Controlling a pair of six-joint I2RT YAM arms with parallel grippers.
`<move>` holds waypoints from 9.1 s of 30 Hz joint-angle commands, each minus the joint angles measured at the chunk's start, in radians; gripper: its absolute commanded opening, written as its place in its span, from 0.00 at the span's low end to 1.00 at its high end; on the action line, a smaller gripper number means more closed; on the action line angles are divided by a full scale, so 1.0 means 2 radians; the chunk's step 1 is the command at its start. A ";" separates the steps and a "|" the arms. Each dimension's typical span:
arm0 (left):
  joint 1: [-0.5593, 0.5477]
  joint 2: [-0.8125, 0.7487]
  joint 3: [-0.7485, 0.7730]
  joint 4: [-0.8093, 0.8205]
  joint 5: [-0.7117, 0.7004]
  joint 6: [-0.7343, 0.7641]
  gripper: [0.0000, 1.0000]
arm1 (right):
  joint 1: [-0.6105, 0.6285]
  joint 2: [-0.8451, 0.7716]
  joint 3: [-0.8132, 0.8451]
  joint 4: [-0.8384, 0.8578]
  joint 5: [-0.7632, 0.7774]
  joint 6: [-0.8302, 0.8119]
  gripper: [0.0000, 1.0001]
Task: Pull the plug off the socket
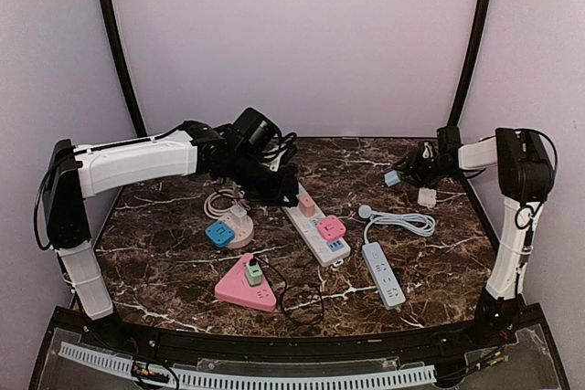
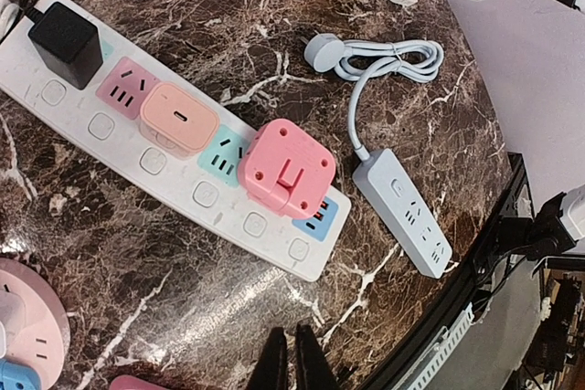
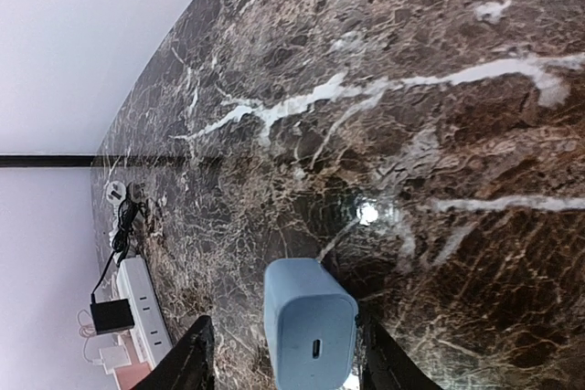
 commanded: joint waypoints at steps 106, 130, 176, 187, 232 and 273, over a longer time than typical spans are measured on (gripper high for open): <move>0.013 0.153 -0.032 0.180 0.105 -0.075 0.05 | 0.385 -0.133 -0.046 -0.172 0.200 -0.042 0.20; 0.004 0.196 -0.031 0.092 0.035 -0.082 0.04 | 0.394 -0.198 -0.095 -0.076 0.212 -0.057 0.08; -0.005 0.065 -0.030 0.112 0.012 -0.054 0.03 | 0.260 -0.013 0.110 -0.107 0.086 -0.056 0.04; -0.005 0.044 -0.051 0.120 0.008 -0.062 0.03 | 0.229 0.004 0.056 -0.071 0.064 -0.047 0.04; 0.040 -0.041 -0.084 0.081 -0.068 -0.072 0.05 | 0.362 -0.051 0.135 -0.230 0.289 -0.151 0.68; 0.054 0.036 -0.084 0.167 0.035 -0.130 0.06 | 0.451 -0.027 0.151 -0.309 0.399 -0.125 0.09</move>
